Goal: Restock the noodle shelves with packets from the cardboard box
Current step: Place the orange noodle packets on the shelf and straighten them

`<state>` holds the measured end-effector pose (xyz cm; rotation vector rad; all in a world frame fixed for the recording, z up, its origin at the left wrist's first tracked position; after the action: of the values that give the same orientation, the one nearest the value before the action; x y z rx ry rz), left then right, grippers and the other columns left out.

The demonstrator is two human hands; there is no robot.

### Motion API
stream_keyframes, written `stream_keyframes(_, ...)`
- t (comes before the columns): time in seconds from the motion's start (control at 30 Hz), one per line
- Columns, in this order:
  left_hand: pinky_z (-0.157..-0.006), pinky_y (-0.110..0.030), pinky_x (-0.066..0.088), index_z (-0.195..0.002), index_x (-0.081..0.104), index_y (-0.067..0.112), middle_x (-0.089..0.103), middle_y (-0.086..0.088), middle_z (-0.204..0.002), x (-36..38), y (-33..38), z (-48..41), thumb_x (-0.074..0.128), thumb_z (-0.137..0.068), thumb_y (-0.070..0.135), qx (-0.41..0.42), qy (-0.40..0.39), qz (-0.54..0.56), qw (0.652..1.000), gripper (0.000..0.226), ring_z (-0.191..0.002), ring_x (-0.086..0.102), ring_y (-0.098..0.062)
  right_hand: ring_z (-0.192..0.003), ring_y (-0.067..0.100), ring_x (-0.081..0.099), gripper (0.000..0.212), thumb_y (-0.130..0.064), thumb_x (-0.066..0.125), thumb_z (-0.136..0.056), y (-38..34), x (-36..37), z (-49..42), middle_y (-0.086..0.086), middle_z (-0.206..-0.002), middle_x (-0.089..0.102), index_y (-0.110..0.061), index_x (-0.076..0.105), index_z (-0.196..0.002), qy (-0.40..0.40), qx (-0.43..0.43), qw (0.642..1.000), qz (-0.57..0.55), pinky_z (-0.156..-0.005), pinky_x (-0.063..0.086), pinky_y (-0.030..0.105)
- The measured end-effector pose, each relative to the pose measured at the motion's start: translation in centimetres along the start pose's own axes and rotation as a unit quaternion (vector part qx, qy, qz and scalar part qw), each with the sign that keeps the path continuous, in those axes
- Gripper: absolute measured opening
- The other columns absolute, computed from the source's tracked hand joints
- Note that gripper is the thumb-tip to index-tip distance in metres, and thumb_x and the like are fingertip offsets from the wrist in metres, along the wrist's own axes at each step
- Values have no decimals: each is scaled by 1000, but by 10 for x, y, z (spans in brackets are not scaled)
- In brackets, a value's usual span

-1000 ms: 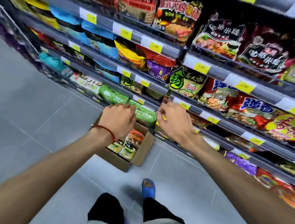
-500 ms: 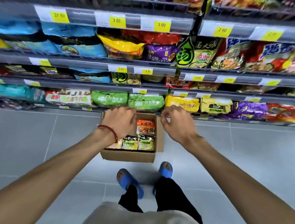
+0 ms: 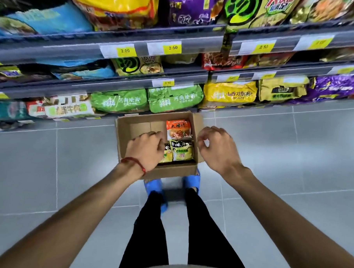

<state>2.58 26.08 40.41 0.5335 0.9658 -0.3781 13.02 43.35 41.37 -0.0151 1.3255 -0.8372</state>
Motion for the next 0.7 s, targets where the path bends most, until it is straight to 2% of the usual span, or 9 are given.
stream_keyframes(0.07, -70, -33, 45, -98, 60, 27, 70, -2, -105, 27, -15, -18, 44, -95, 25, -1, -6, 5, 1000, 16, -90, 65, -29, -93, 28, 61, 16, -21, 51, -84, 10, 29, -13, 2, -95, 70, -21, 67, -89, -1, 20, 1000, -6, -76, 54, 38)
stream_keyframes(0.17, -70, -32, 53, -101, 63, 27, 72, -1, -100, 77, -43, -47, 46, -96, 24, -2, -16, 38, 999, 18, -87, 66, -28, -88, 29, 62, 17, -20, 51, -85, 24, 81, -31, 3, -94, 70, -19, 67, -88, -7, 42, 999, -9, -71, 53, 38)
stream_keyframes(0.23, -68, -37, 58, -99, 64, 28, 72, 1, -97, 118, -64, -64, 48, -95, 24, -12, -28, 71, 997, 17, -82, 66, -23, -86, 30, 61, 17, -20, 50, -85, 32, 121, -41, 3, -93, 70, -20, 67, -87, -11, 49, 999, -17, -68, 53, 39)
stream_keyframes(0.37, -71, -41, 57, -94, 65, 30, 72, 2, -92, 199, -102, -98, 49, -89, 27, -25, -53, 94, 994, 17, -82, 67, -24, -83, 32, 63, 16, -16, 51, -83, 50, 202, -62, 5, -92, 70, -18, 67, -85, -17, 61, 998, -29, -67, 51, 37)
stream_keyframes(0.5, -68, -32, 52, -99, 66, 30, 71, 5, -94, 274, -134, -135, 50, -91, 27, -26, -65, 90, 994, 18, -85, 66, -23, -90, 30, 64, 17, -19, 54, -85, 79, 283, -85, 3, -100, 71, -19, 69, -93, -40, 65, 997, -26, -71, 52, 36)
stream_keyframes(0.57, -67, -33, 54, -102, 67, 30, 72, 4, -97, 310, -146, -156, 52, -93, 26, -30, -69, 97, 992, 18, -87, 66, -22, -93, 31, 63, 19, -18, 56, -86, 96, 320, -97, 5, -104, 70, -16, 69, -99, -47, 68, 996, -31, -74, 52, 36)
stream_keyframes(0.7, -80, -38, 58, -109, 65, 25, 72, 1, -109, 392, -166, -209, 55, -94, 23, -38, -91, 151, 984, 19, -96, 67, -21, -102, 34, 62, 25, -20, 55, -89, 136, 384, -122, 8, -115, 67, -13, 66, -110, -50, 77, 996, -17, -81, 54, 43)
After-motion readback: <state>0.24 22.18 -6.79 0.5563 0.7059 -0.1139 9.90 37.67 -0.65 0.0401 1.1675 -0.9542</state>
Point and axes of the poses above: each hand's wrist, its own z-axis away from the middle knuckle, its own x-axis out of the palm, y = z × x, the point moved 6 cm from there along -z, towards the middle knuckle
